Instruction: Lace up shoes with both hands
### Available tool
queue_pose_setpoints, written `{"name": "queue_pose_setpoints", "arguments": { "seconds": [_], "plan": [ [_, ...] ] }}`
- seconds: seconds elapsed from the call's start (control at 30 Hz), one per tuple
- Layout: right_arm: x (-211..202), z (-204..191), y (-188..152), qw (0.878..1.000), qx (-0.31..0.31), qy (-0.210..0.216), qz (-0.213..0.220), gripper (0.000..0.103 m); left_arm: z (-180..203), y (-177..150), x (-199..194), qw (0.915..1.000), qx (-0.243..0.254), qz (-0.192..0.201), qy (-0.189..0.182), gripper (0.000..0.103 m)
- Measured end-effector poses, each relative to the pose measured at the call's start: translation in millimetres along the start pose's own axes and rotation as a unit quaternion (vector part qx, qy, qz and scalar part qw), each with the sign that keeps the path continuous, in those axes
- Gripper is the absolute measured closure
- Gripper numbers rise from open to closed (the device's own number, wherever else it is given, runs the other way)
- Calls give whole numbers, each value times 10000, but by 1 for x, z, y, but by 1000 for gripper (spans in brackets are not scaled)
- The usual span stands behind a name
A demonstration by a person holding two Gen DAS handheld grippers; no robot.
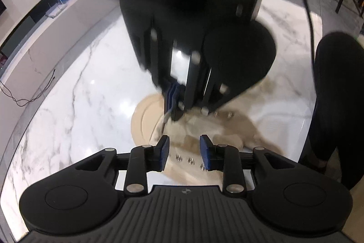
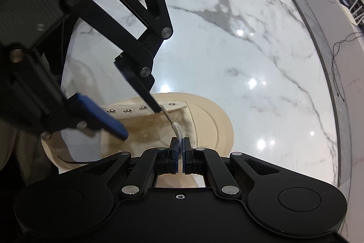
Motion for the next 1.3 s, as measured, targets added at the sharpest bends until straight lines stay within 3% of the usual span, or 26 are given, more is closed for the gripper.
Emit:
{"name": "queue_pose_setpoints", "arguments": {
  "seconds": [0.37,0.9,0.97,1.1,1.3],
  "plan": [
    [6,-3,1,9996,83,247,53,101,-26,-22,-1,9989,-386,-243,-137,75],
    [24,1,8,9994,142,216,-211,101,-19,-21,5,9980,-507,-218,-316,74],
    [24,1,10,9996,110,227,-115,100,-19,-22,5,9980,-501,-216,-319,74],
    [23,-2,14,9996,-33,265,-13,87,-20,-22,5,9978,-524,-225,-345,74],
    [25,-7,20,9993,-284,238,38,85,-18,-20,4,9982,-457,-225,-326,74]
  ]
}}
Point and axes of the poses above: each gripper's, at about its wrist camera, not at the fingertips, and x roughly the way its jaws point, z to its right, y to its top, the point moved 7 cm from there along x, roughly the way its jaws point, and after that the axes turned 15 degrees about y, right-handed, at the moved point
